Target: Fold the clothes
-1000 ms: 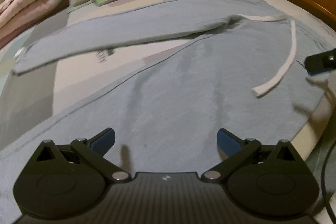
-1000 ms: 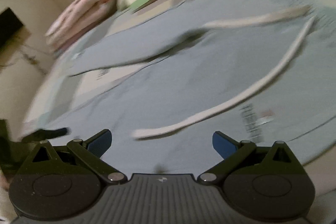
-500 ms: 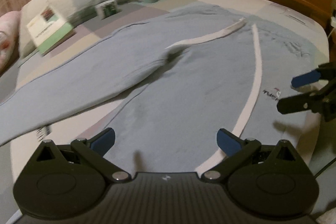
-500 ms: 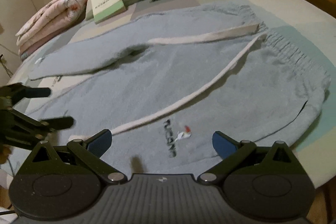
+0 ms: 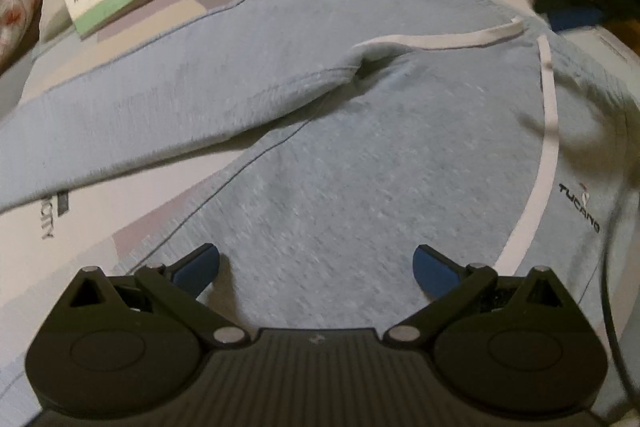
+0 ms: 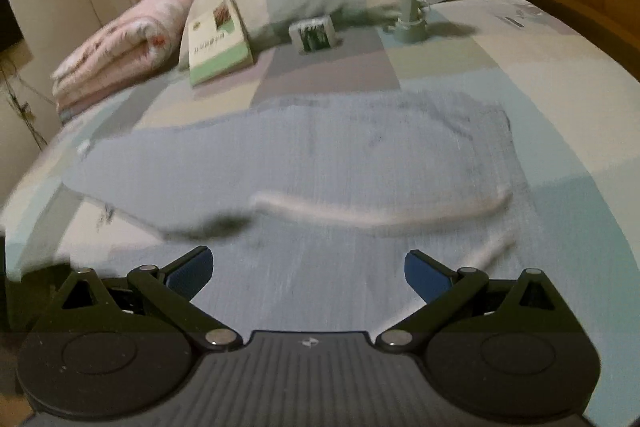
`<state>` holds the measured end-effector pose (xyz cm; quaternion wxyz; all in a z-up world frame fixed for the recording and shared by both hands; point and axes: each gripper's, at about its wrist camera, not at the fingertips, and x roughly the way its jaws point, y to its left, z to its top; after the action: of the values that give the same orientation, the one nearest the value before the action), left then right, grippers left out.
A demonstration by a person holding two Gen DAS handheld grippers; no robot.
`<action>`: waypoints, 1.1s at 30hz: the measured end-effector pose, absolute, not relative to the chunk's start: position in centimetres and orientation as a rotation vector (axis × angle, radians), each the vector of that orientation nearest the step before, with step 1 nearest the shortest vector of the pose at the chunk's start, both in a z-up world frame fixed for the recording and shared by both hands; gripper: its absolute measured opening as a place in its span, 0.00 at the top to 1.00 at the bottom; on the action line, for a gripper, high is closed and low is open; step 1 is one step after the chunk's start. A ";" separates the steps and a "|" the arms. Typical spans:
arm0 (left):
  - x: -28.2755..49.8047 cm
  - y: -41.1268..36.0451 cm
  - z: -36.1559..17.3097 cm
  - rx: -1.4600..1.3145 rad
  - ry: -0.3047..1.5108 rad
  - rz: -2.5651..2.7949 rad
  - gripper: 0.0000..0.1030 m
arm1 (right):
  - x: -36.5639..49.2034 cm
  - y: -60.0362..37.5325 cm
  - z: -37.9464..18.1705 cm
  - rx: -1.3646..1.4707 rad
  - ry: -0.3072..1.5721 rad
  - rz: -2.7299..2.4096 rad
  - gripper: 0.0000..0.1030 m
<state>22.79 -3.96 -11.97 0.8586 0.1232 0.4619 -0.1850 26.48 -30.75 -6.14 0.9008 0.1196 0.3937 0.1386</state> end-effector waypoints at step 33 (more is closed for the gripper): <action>23.0 -4.0 -12.8 0.222 0.934 -0.373 0.00 | 37.3 -27.9 -11.9 0.428 1.127 0.504 0.00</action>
<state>23.00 -3.98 -12.85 0.8703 0.1063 0.4467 -0.1781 37.26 -27.88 -11.85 0.7942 0.1989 0.5241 0.2347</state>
